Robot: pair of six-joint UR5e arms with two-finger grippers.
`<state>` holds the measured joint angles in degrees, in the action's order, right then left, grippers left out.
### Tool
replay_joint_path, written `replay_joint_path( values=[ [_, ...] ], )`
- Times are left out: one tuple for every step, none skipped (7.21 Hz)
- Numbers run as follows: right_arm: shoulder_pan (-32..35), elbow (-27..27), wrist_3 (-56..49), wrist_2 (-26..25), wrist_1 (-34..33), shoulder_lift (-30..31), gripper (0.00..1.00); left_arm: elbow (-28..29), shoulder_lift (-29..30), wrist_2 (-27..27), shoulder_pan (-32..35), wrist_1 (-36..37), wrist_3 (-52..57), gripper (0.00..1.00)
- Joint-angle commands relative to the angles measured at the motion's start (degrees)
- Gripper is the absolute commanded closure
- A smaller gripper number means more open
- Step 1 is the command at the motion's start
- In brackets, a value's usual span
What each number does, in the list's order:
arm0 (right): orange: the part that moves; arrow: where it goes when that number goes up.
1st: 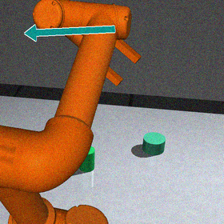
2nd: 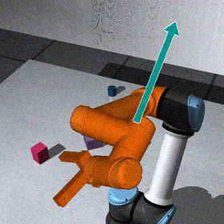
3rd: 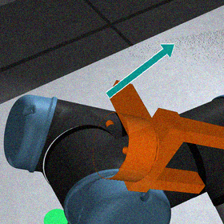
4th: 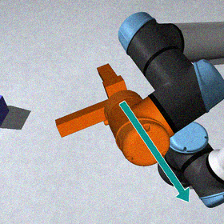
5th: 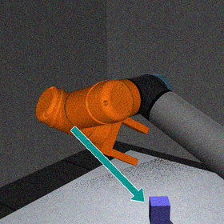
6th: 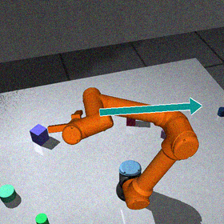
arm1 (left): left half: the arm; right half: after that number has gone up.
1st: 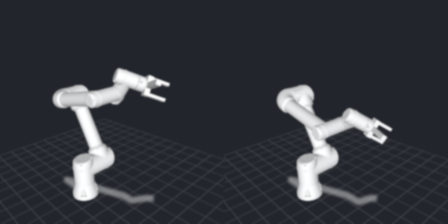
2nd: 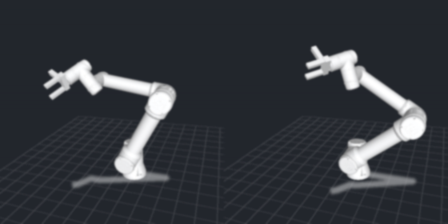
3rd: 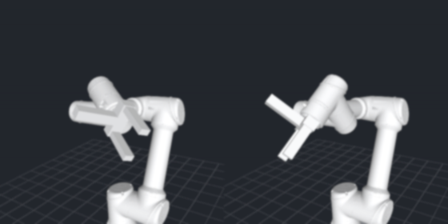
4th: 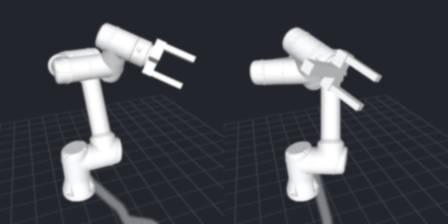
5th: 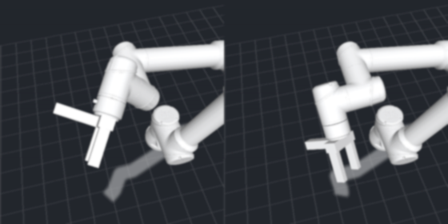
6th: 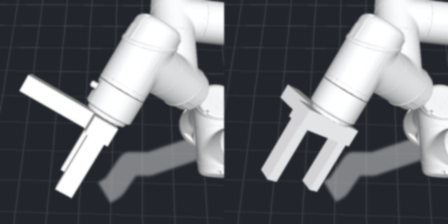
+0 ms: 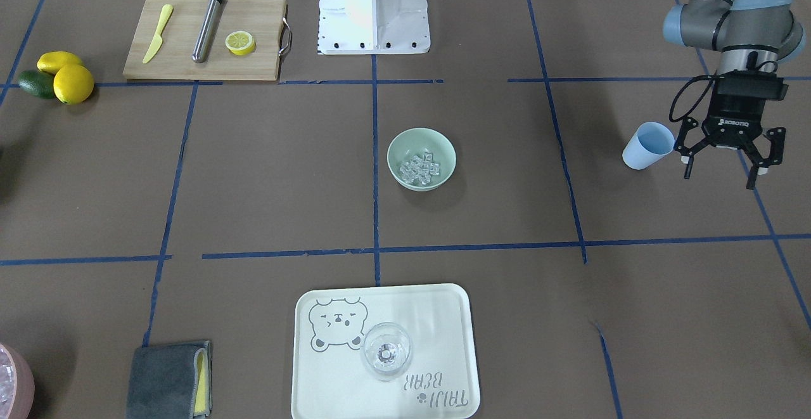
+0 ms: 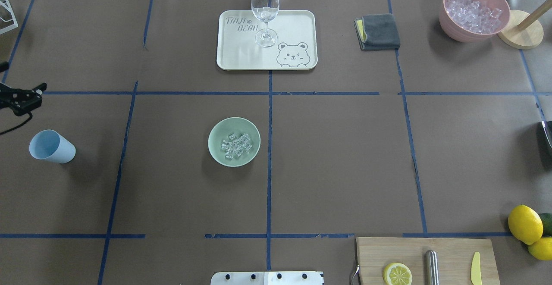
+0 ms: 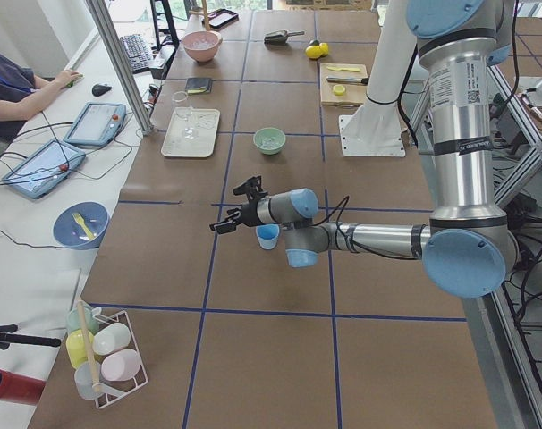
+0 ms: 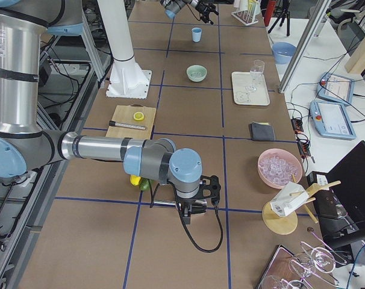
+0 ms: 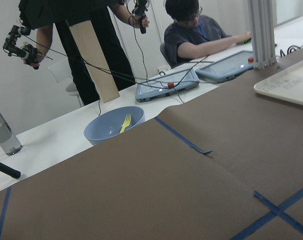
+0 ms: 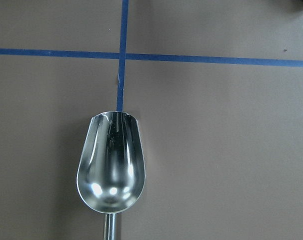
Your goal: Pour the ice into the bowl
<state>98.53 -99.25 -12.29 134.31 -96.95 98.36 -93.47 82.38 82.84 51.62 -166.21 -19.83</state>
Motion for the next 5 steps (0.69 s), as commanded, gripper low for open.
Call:
replay_joint_path(
  values=[
    [0.0, 0.0, -0.1, 0.0, 0.0, 0.0, 0.0, -4.8, 4.9, 15.6, 15.6, 19.7, 13.4, 0.0],
    [0.0, -0.1, 0.0, 0.1, -0.1, 0.0, 0.0, -4.6, 9.6, 25.6, 24.8, 31.8, 14.5, 0.0],
    [0.0, -0.1, -0.1, 0.1, 0.0, 0.0, 0.0, -4.1, 11.1, 33.5, 29.4, 42.5, 14.9, 0.0],
    [0.0, -0.1, -0.2, 0.1, 0.0, 0.1, 0.0, -3.7, 11.2, 33.7, 30.7, 50.1, 15.0, 0.0],
    [0.0, -0.2, -0.1, 0.2, 0.0, 0.1, 0.0, -1.9, 12.1, 34.8, 30.9, 59.9, 15.0, 0.0]
  ],
)
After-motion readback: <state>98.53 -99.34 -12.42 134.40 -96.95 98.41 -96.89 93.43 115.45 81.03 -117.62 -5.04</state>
